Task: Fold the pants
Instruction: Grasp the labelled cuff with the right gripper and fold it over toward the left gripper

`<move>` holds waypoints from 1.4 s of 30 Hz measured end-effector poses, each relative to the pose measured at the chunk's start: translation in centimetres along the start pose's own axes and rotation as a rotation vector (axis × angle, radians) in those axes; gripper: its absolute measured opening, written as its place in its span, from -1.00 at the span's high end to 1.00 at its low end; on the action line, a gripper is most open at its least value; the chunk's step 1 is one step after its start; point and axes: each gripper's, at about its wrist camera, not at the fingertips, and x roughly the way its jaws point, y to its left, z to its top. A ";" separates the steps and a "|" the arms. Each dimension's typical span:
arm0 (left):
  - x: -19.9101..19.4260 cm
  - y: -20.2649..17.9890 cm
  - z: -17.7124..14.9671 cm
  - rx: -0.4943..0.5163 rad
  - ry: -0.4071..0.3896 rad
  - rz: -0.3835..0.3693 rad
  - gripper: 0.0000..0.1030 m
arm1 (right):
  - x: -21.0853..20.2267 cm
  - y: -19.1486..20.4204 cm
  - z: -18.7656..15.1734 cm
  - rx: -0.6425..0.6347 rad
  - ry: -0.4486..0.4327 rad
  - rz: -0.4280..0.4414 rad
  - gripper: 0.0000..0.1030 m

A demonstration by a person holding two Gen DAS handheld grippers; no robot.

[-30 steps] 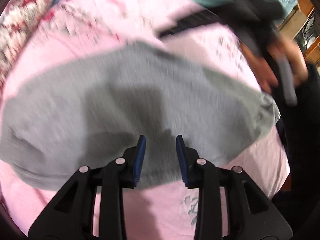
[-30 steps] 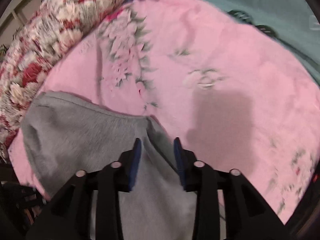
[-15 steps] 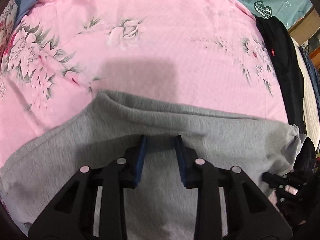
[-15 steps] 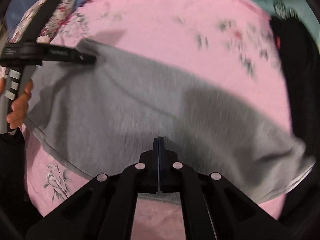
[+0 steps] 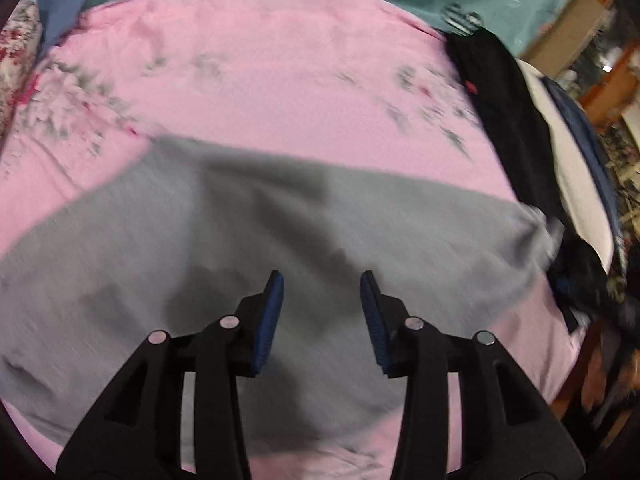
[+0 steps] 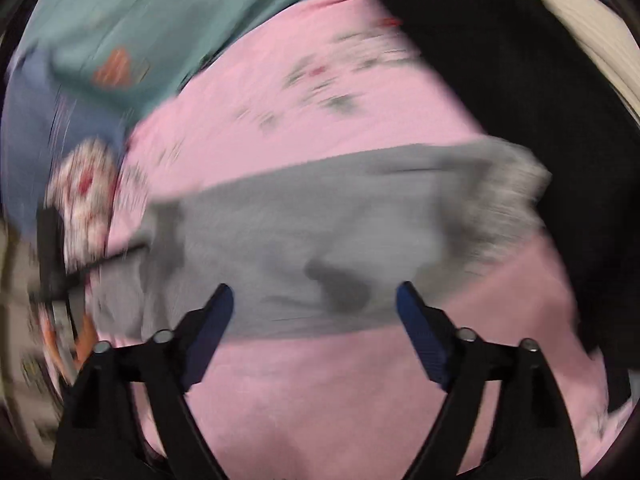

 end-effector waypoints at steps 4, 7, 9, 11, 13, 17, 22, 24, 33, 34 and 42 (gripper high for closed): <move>2.4 -1.8 -4.5 0.021 0.091 -0.018 0.22 | -1.3 -7.7 0.5 0.263 -0.010 0.028 -0.67; 2.3 -2.0 -5.8 0.033 0.053 0.004 0.21 | -0.1 -9.7 1.0 0.334 0.000 0.058 -0.67; 2.2 -1.9 -5.8 0.028 0.056 0.002 0.21 | 1.0 -10.2 1.7 0.352 0.004 0.090 -0.67; 2.4 -2.0 -5.7 0.025 0.059 -0.005 0.21 | 2.1 -10.6 2.2 0.355 0.013 0.097 -0.67; 2.4 -1.9 -5.7 0.026 0.058 -0.007 0.20 | 2.8 -10.4 2.8 0.334 0.002 0.118 -0.69; 2.5 -1.9 -5.6 0.030 0.052 -0.017 0.20 | 4.0 -9.7 4.4 0.307 -0.006 0.128 -0.89; 2.2 -1.1 -5.6 0.024 0.050 -0.049 0.20 | 5.5 -8.7 5.3 0.276 -0.023 0.117 0.22; 2.1 -1.3 -5.6 0.023 0.056 -0.049 0.20 | 4.8 -8.5 5.0 0.273 -0.054 0.110 0.41; 1.2 -6.7 -1.8 0.057 0.053 -0.087 0.11 | -1.2 -1.8 4.2 0.020 -0.230 0.030 0.47; 1.9 -7.5 -0.9 0.028 0.056 -0.109 0.12 | -1.7 -1.0 4.0 -0.011 -0.240 0.029 0.47; 9.6 -12.0 0.9 -0.042 0.148 -0.195 0.56 | -2.8 0.6 3.3 -0.094 -0.246 0.046 0.47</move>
